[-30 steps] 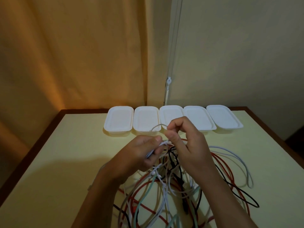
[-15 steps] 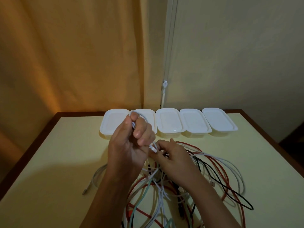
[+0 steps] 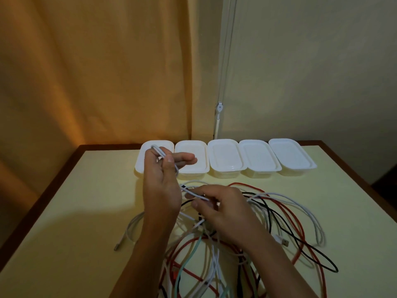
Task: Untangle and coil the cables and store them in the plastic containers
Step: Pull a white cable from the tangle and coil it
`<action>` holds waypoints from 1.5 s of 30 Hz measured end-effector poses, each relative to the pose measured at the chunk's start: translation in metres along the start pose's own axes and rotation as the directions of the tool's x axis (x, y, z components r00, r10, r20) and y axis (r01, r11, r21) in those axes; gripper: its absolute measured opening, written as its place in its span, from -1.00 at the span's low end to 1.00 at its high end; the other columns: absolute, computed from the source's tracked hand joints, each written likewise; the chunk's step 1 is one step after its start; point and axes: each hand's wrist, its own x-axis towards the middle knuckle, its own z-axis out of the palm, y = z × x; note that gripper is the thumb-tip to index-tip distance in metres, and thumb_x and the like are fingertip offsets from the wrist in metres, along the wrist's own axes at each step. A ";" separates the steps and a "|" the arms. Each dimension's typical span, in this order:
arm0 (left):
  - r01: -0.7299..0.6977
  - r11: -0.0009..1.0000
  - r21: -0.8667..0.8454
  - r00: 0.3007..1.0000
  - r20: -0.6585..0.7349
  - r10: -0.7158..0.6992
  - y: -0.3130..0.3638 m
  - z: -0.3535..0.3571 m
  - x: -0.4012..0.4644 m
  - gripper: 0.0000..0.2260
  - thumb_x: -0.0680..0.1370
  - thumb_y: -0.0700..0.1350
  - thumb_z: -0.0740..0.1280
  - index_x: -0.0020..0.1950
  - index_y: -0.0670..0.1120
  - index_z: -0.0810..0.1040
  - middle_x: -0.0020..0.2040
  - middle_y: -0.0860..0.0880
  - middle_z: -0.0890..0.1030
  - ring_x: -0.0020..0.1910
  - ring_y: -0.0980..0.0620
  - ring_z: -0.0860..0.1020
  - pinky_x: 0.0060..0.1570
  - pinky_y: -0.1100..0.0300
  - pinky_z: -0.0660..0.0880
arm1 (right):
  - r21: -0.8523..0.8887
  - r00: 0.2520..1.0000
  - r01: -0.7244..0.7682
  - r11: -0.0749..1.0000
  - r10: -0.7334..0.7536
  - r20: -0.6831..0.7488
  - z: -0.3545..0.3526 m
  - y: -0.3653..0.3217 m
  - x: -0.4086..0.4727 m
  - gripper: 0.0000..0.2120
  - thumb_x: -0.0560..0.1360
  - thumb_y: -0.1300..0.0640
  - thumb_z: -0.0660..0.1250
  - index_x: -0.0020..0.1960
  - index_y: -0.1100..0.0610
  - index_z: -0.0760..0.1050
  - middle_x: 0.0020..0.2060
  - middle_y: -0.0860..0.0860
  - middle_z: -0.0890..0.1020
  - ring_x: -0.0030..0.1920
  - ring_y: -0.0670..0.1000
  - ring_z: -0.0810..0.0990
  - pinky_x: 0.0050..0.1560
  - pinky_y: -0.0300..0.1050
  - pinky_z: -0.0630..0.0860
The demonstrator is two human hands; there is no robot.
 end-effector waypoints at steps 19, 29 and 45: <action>0.669 0.726 -0.158 0.517 0.801 -0.302 0.017 -0.014 -0.001 -0.65 0.60 0.05 0.10 -0.35 -0.01 0.39 -0.52 0.08 0.23 -0.56 0.16 0.12 -0.55 0.28 0.06 | 0.042 0.954 0.180 0.983 -0.164 -0.250 -0.024 0.011 0.008 -0.74 0.65 -0.08 0.18 0.08 -0.07 0.64 -0.07 -0.15 0.67 0.01 -0.03 0.62 0.00 -0.02 0.53; 0.334 0.511 -0.792 0.939 0.233 -0.251 0.016 -0.010 0.011 -0.75 0.67 -0.07 0.01 -0.17 -0.05 0.33 -0.38 0.06 0.27 -0.46 0.12 0.23 -0.41 0.26 0.25 | -0.107 0.996 -0.087 0.990 0.086 -0.014 -0.007 0.018 0.004 -0.79 0.65 -0.05 0.21 0.09 -0.14 0.64 -0.34 -0.27 0.60 -0.30 -0.20 0.55 -0.30 -0.22 0.40; -0.004 0.987 0.162 0.997 0.079 -0.009 -0.017 -0.009 0.002 -0.87 0.70 -0.21 0.09 0.01 -0.15 0.40 -0.21 -0.04 0.64 -0.21 0.06 0.64 -0.17 0.30 0.48 | -0.023 0.999 0.051 0.998 -0.052 -0.009 -0.011 0.003 0.001 -0.87 0.54 0.02 0.41 0.03 -0.13 0.72 -0.38 -0.16 0.58 -0.34 -0.11 0.50 -0.31 -0.20 0.40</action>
